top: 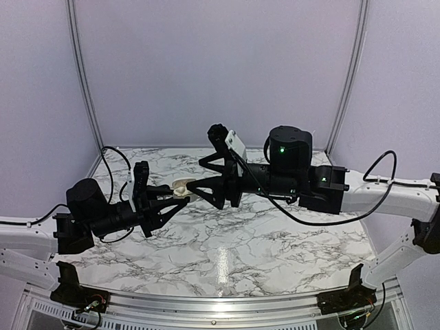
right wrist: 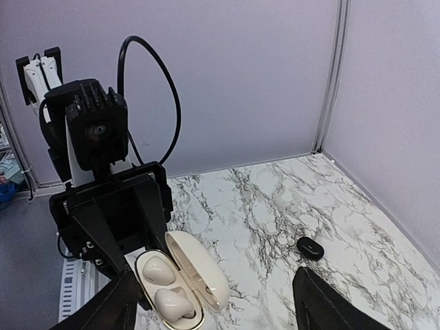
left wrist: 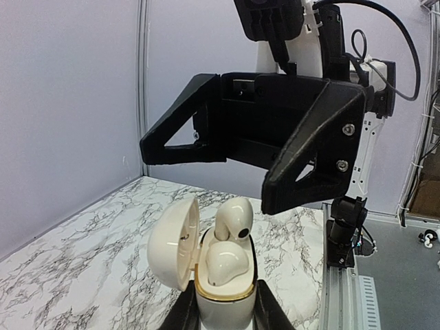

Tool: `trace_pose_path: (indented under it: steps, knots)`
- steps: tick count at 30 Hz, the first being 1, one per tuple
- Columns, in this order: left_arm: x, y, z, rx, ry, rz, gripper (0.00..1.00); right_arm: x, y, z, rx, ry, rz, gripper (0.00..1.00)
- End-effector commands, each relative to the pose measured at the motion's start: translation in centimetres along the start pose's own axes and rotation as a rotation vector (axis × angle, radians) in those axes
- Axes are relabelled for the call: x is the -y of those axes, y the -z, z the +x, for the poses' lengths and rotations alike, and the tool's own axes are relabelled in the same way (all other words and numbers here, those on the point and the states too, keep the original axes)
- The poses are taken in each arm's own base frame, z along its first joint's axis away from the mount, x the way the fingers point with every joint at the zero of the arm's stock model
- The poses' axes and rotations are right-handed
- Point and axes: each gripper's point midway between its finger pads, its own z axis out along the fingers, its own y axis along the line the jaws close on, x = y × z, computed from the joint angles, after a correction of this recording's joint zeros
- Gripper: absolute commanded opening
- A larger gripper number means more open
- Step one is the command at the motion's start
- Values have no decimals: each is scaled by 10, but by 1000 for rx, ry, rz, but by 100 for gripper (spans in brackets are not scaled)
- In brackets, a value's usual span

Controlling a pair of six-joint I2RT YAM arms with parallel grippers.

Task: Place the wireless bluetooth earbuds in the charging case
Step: Adjust the right earbud in the right side groove of the charging case.

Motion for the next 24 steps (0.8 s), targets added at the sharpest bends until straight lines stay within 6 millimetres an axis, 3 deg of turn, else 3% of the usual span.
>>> trace_pose_path:
  steps: [1,19,24]
  knots:
    - [-1,1,-21,56,-13,-8,0,13,1,-6,-6,7,77,77]
    - [-1,0,-20,51,-14,-7,0,30,-12,3,-52,-1,158,76]
    - [-2,0,-20,53,-9,-11,0,11,-6,-8,1,7,55,79]
